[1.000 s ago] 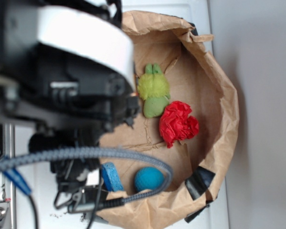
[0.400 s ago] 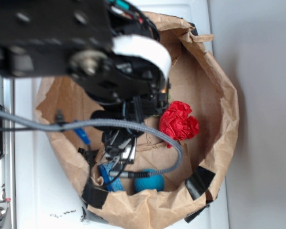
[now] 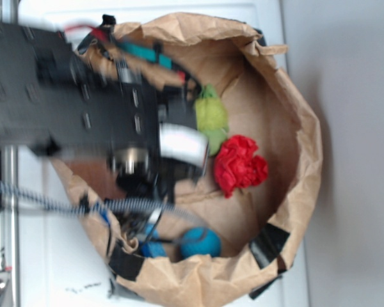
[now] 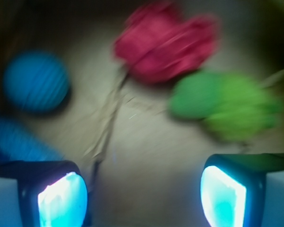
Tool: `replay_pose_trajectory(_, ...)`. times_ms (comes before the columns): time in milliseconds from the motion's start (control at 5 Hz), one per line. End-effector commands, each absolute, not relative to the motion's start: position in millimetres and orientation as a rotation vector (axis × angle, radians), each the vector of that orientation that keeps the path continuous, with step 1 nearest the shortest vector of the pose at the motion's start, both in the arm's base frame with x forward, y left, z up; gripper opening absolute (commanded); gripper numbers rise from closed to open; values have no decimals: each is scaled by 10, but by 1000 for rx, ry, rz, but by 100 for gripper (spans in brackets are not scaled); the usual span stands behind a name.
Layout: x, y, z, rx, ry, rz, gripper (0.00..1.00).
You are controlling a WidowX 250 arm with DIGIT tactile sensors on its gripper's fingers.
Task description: Grab the blue sponge.
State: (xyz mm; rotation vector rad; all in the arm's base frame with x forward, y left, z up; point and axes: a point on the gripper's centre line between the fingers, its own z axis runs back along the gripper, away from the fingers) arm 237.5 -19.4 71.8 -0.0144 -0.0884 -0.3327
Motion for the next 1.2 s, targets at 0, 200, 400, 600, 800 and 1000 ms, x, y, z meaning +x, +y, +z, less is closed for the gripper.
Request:
replay_pose_trajectory(0,2239,-456,679,-132,59,-523,100)
replay_pose_trajectory(200,2136,-599,635,-228,93,-572,100)
replay_pose_trajectory(400,2115,-700,607,-321,52,-590,100)
replay_pose_trajectory(600,2115,-839,575,-346,-59,-632,100)
replay_pose_trajectory(800,2097,-1033,442,-265,-140,-661,100)
replay_pose_trajectory(1000,2114,-1152,347,-219,-139,-652,100)
